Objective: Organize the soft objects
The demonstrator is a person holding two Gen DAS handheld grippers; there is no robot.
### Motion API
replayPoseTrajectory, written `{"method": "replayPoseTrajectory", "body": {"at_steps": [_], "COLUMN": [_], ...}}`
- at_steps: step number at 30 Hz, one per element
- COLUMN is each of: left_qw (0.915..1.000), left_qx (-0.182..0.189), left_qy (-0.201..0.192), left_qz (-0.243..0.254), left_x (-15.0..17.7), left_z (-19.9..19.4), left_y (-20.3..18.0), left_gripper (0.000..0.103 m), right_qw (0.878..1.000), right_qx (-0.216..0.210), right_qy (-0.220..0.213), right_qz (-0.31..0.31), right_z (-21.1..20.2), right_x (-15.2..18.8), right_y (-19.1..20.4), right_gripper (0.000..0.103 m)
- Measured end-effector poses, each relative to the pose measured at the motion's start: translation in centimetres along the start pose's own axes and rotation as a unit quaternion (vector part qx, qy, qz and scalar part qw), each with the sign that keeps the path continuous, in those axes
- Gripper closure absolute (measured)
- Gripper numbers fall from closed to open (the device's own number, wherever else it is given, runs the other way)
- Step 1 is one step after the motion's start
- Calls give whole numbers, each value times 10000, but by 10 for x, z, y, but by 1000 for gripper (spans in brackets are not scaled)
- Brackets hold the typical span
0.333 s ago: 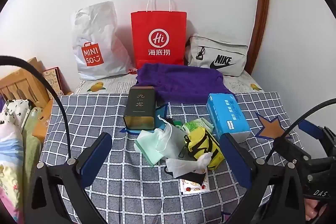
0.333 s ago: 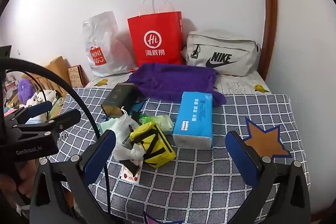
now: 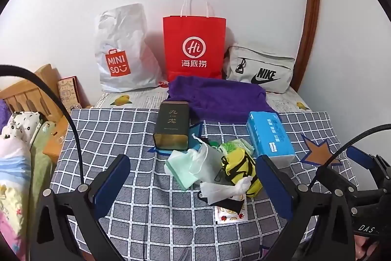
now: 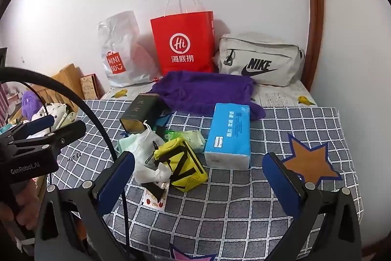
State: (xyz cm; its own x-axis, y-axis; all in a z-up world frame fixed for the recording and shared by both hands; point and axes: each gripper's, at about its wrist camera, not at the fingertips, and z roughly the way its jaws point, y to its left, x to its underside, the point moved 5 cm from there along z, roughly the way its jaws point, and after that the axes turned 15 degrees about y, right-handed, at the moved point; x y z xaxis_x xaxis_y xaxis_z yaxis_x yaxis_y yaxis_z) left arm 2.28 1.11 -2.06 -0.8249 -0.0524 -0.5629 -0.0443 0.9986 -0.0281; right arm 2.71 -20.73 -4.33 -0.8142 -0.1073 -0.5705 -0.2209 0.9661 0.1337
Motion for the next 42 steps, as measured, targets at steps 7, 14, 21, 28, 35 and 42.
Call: {"method": "replayPoseTrajectory", "body": {"at_steps": [7,14,21,28,35,42], "left_qw": [9999,9997,9996,9997,9997,9997], "left_qx": [-150,-246,-251,-218,-210,-221], "left_qy": [-4,-26,-35,-54,-43,-54], "left_qz": [-76,-91,-82,-108,-72,-76], "left_x": [-1,1,4,5,7,7], "left_z": [-5,-5,-4,-4,-4,-5], "left_y": [6,9,8,10,10,9], "left_gripper": [0,0,0,0,0,0], "right_qw": [10000,10000,10000,10000,9999,10000], "right_qx": [3,-16,-12,-6,-25,-37], "right_qy": [20,-73,-73,-86,-99,-35], "right_qz": [-3,44,-2,-36,-46,5], "right_z": [0,-7,-8,-7,-7,-4], "right_x": [-2,-5,-4,-4,-3,-1], "right_y": [0,-1,3,6,5,5], "right_gripper": [0,0,0,0,0,0]}}
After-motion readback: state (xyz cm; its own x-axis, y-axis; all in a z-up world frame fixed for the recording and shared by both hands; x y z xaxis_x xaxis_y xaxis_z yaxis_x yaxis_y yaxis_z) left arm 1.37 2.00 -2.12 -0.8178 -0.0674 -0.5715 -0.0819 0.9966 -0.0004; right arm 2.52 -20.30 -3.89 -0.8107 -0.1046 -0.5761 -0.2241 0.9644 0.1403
